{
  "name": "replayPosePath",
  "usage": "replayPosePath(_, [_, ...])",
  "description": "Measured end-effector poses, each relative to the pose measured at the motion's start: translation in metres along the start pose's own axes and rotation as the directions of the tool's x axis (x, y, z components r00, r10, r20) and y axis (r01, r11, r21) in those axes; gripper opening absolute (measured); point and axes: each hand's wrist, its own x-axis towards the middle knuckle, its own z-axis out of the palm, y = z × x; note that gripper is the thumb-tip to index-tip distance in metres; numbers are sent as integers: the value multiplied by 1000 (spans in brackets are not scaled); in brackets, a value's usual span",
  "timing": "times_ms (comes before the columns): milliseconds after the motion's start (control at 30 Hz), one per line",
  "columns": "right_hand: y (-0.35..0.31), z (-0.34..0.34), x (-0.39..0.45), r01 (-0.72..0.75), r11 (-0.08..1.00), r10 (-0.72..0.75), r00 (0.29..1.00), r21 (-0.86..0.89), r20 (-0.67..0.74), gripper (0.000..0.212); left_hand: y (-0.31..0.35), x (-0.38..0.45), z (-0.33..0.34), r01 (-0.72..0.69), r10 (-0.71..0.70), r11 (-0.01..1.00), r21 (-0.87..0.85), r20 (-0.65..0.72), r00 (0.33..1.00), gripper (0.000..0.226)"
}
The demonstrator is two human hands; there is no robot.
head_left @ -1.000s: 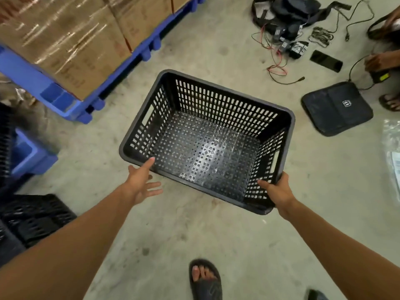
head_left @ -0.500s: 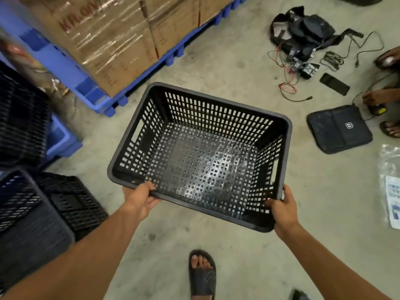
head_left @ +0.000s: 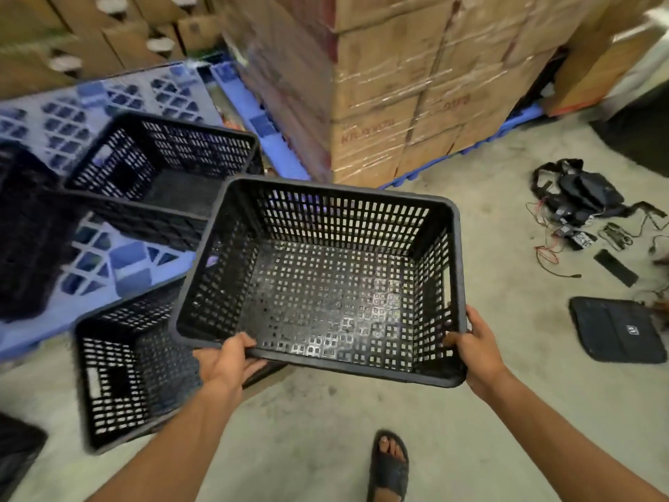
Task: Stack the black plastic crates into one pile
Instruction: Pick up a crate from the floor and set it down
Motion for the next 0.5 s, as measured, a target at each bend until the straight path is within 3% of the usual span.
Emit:
replayPosePath(100, [-9, 58, -28, 30, 997, -24, 996, -67, 91, 64, 19, 0, -70, 1, -4, 997, -81, -34, 999, 35])
replayPosePath(400, [16, 232, -70, 69, 970, 1, 958, -232, 288, 66, 29, 46, -242, 45, -83, 969, -245, -149, 985, 34])
replayPosePath(500, [31, 270, -69, 77, 959, 24, 936, -273, 350, 65, 24, 59, -274, 138, -184, 950, -280, -147, 972, 35])
